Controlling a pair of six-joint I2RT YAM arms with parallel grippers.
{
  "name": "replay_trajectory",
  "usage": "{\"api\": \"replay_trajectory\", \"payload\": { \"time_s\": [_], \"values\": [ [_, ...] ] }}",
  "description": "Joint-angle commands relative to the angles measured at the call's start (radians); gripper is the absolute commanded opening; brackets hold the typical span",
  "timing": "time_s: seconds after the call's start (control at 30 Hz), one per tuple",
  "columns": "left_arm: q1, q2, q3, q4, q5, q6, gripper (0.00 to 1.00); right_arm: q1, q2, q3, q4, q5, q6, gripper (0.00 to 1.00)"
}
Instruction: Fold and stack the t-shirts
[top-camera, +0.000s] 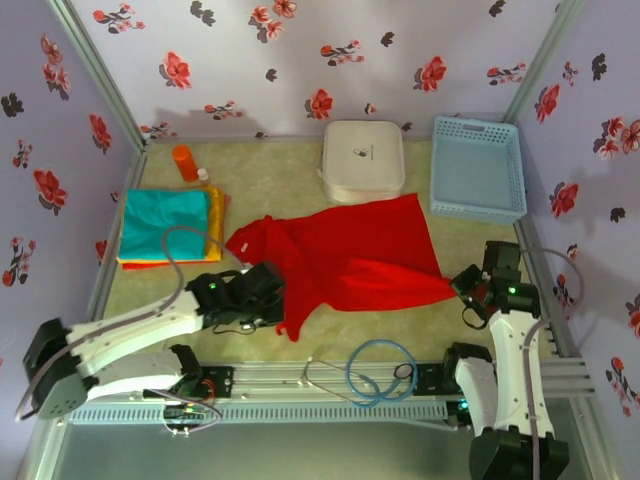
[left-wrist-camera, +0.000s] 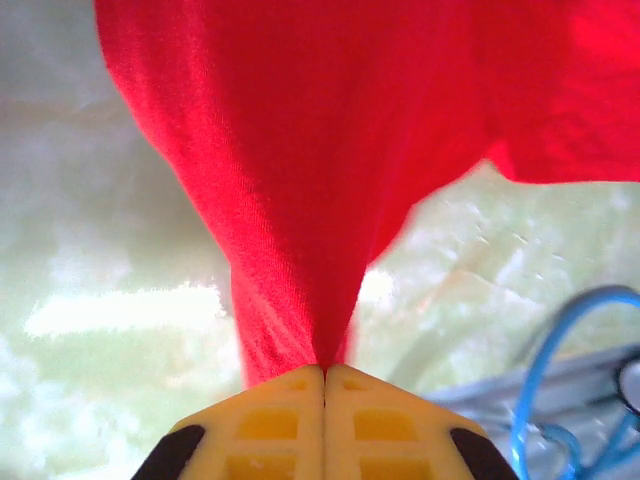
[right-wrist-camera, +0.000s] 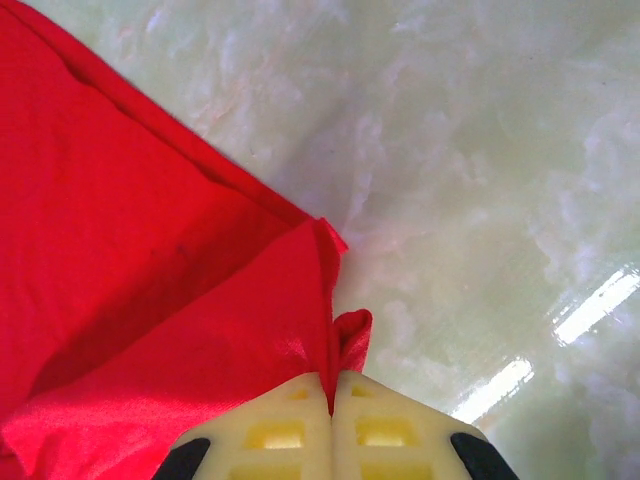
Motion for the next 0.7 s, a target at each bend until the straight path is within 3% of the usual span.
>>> {"api": "replay_trajectory", "payload": {
  "time_s": [0.0, 0.23, 0.47, 0.5, 0.6, 0.67],
  "values": [
    [-0.047, -0.112, 0.019, -0.225, -0.033, -0.121, 0.0, 0.013, -0.019, 0.037, -0.102, 0.009, 0.016, 0.0],
    [-0.217, -0.24, -0.009, -0.37, -0.107, -0.338, 0.0, 0.084, -0.016, 0.035, -0.127, 0.065, 0.047, 0.01],
    [-0.288, -0.205, -0.079, -0.426, -0.129, -0.44, 0.03, 0.177, -0.003, 0.027, -0.139, 0.145, 0.088, 0.03],
    [-0.288, -0.199, -0.091, -0.423, -0.127, -0.441, 0.08, 0.189, 0.003, 0.024, -0.14, 0.161, 0.095, 0.03],
    [-0.288, -0.195, -0.106, -0.425, -0.135, -0.432, 0.35, 0.216, 0.019, 0.019, -0.139, 0.18, 0.105, 0.07],
    [-0.278, -0.206, -0.1, -0.448, -0.149, -0.421, 0.43, 0.217, 0.02, 0.023, -0.134, 0.175, 0.1, 0.23]
  ]
}}
